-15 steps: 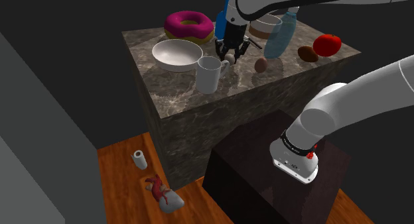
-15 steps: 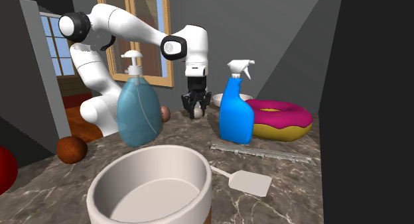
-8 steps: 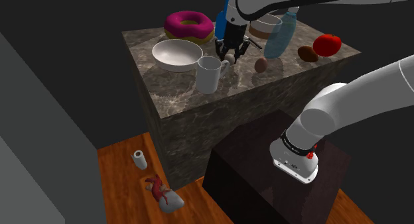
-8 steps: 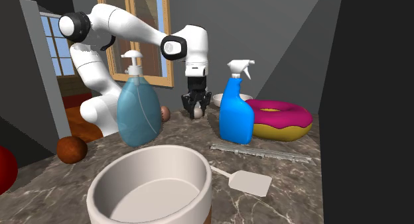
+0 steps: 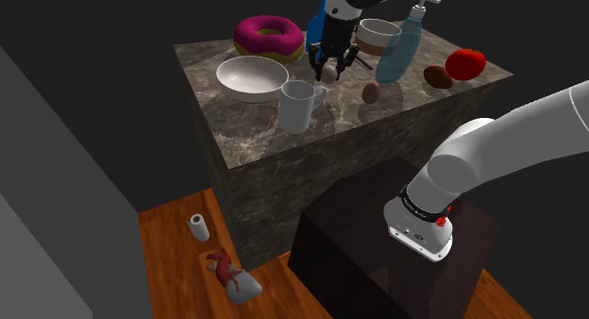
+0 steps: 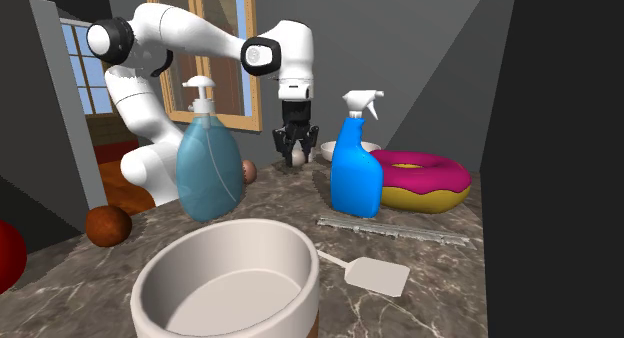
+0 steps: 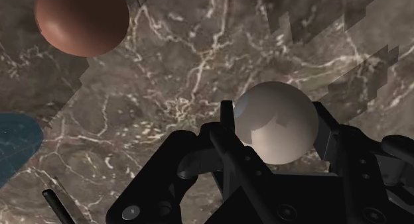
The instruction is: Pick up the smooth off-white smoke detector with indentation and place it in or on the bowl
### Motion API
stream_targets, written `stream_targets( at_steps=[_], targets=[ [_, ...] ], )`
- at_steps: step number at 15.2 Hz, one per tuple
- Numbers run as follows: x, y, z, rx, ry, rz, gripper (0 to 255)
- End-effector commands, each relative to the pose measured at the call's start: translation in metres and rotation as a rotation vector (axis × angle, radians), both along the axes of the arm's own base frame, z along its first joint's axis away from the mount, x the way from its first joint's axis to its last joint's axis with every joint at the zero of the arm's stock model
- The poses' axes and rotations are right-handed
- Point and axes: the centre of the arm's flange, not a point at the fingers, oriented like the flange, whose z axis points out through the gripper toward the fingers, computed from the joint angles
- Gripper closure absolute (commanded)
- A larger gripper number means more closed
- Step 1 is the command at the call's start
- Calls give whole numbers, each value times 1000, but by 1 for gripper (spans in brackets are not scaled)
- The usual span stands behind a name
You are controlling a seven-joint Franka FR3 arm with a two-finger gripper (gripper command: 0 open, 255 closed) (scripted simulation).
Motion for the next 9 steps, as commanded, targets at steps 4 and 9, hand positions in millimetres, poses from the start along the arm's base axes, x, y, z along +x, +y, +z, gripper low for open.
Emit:
stream_targets(
  at_steps=[4,9],
  targets=[
    [0,1,27,0,0,0,255],
    [0,1,53,0,0,0,255]
  ],
)
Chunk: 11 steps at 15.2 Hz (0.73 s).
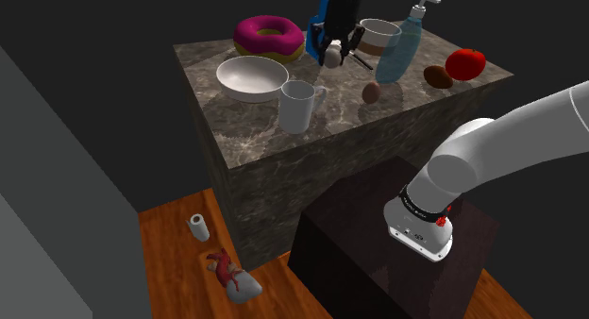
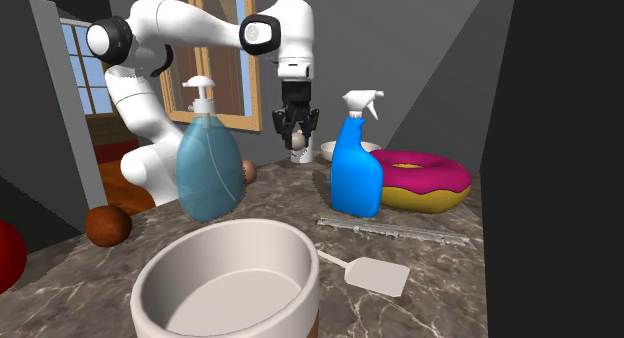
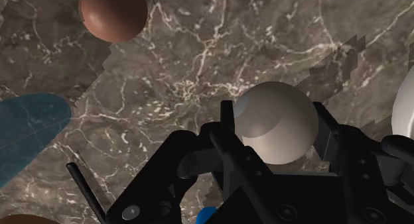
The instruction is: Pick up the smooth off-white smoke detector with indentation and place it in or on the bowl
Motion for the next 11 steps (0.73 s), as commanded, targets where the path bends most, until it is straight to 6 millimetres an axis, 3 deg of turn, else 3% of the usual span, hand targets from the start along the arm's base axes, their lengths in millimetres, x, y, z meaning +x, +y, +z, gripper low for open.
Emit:
stream_targets(
  at_steps=[1,8,11],
  targets=[
    [0,0,11,0,0,0,255],
    [0,0,48,0,0,0,255],
    [22,33,47,0,0,0,255]
  ],
)
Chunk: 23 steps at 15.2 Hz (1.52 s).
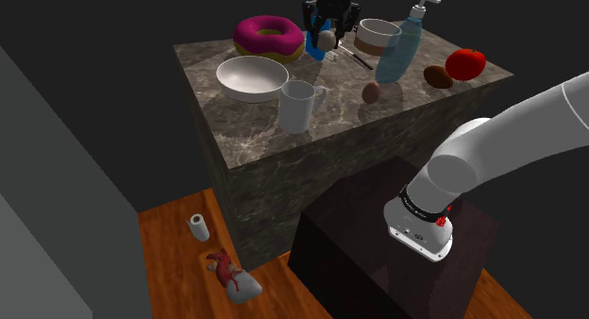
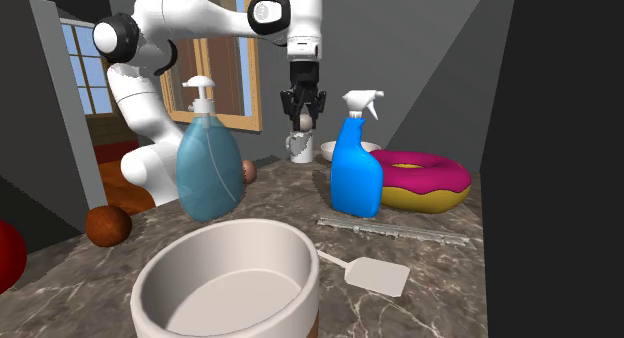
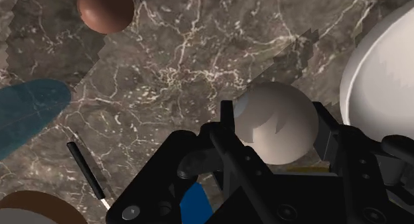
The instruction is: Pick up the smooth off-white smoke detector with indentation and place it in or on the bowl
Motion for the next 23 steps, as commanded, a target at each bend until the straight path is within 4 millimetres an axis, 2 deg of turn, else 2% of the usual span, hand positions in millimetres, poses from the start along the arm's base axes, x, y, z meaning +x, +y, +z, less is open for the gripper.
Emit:
stream_targets(
  at_steps=[1,13,14,23],
  targets=[
    [15,19,0,1,1,-1,255],
    [103,151,-3,1,1,-1,255],
    [105,155,-3,1,1,-1,255],
    [105,155,-50,1,1,-1,255]
  ],
)
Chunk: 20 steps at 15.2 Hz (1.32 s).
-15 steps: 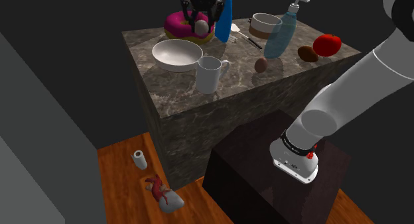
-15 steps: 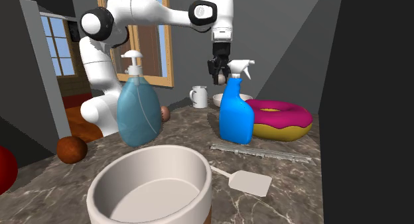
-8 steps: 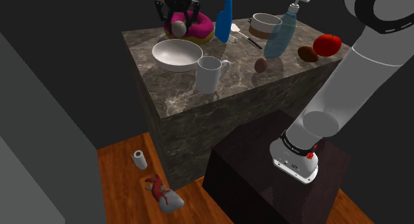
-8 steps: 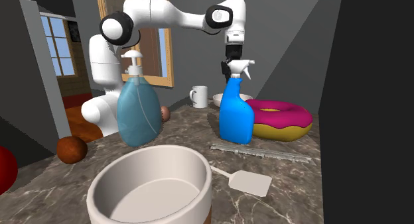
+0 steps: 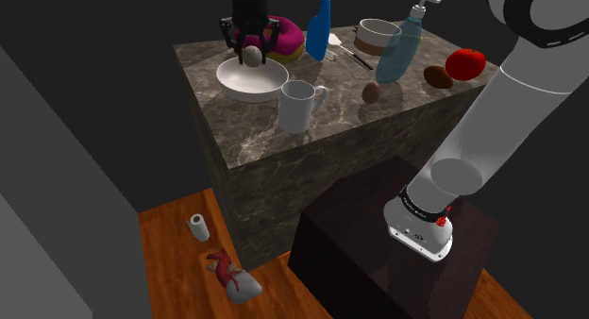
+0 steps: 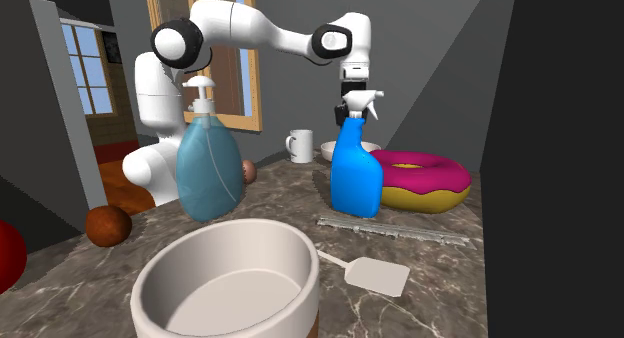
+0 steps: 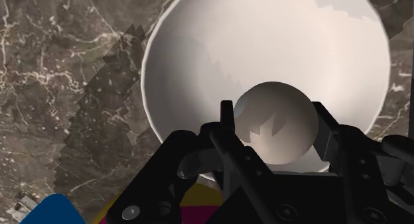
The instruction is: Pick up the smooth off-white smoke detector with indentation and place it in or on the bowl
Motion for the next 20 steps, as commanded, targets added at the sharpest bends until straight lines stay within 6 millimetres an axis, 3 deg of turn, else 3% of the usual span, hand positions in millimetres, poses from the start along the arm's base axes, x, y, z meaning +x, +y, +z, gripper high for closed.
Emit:
stream_targets(
  at_steps=[1,3,11,12,17,20],
  targets=[
    [-1,-1,-10,0,0,0,255],
    [-1,-1,-24,0,0,0,255],
    [-1,-1,-24,0,0,0,255],
    [-1,-1,-24,0,0,0,0],
    [-1,-1,-24,0,0,0,0],
    [-1,-1,16,0,0,0,0]
  ],
)
